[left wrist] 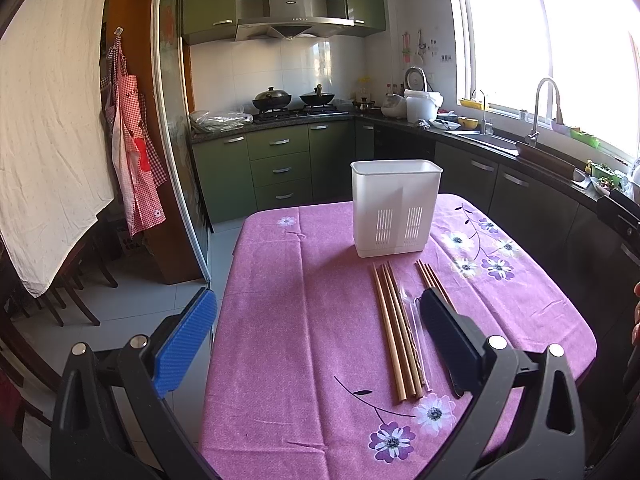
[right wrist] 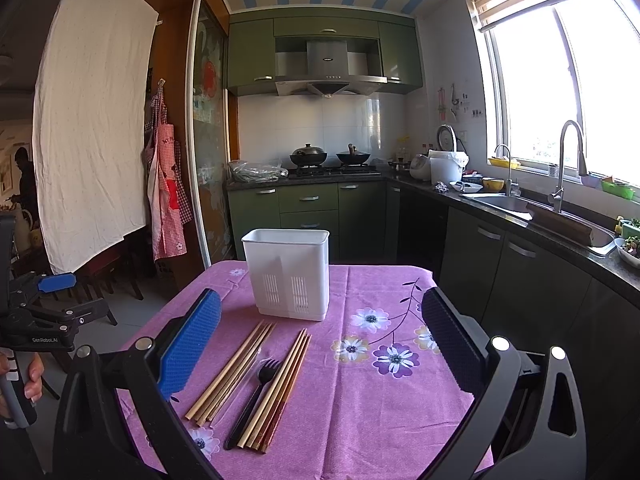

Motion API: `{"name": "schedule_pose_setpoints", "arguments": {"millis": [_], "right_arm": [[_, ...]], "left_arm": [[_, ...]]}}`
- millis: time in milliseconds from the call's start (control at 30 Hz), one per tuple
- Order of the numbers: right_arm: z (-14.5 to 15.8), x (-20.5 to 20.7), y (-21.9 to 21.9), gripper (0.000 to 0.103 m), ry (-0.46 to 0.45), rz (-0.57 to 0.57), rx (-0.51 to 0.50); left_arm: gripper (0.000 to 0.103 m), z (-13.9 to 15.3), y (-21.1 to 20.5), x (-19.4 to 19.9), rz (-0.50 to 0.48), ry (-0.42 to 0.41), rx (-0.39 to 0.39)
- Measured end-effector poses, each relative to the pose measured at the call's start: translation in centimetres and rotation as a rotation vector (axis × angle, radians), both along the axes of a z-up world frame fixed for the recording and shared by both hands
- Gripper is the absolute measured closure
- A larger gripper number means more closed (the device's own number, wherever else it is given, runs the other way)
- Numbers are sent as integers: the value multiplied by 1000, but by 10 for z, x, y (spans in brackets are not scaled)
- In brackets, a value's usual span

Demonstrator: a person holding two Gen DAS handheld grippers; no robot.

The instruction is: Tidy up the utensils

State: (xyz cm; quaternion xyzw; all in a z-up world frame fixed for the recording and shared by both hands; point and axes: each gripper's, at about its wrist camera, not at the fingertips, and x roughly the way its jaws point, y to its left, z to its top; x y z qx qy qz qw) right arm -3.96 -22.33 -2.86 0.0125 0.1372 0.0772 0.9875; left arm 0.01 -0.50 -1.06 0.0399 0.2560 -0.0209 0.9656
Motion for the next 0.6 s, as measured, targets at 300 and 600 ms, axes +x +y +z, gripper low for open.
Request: {"name": "schedule_pose_setpoints", "arguments": {"millis": [300,600], "right_arm": [[1,-1,1,4,3,1,0],[1,0,0,4,4,1,0]], "left_arm": [[6,-1,0,0,0,1,0],[6,-6,0,-1,-3,4,2]]}}
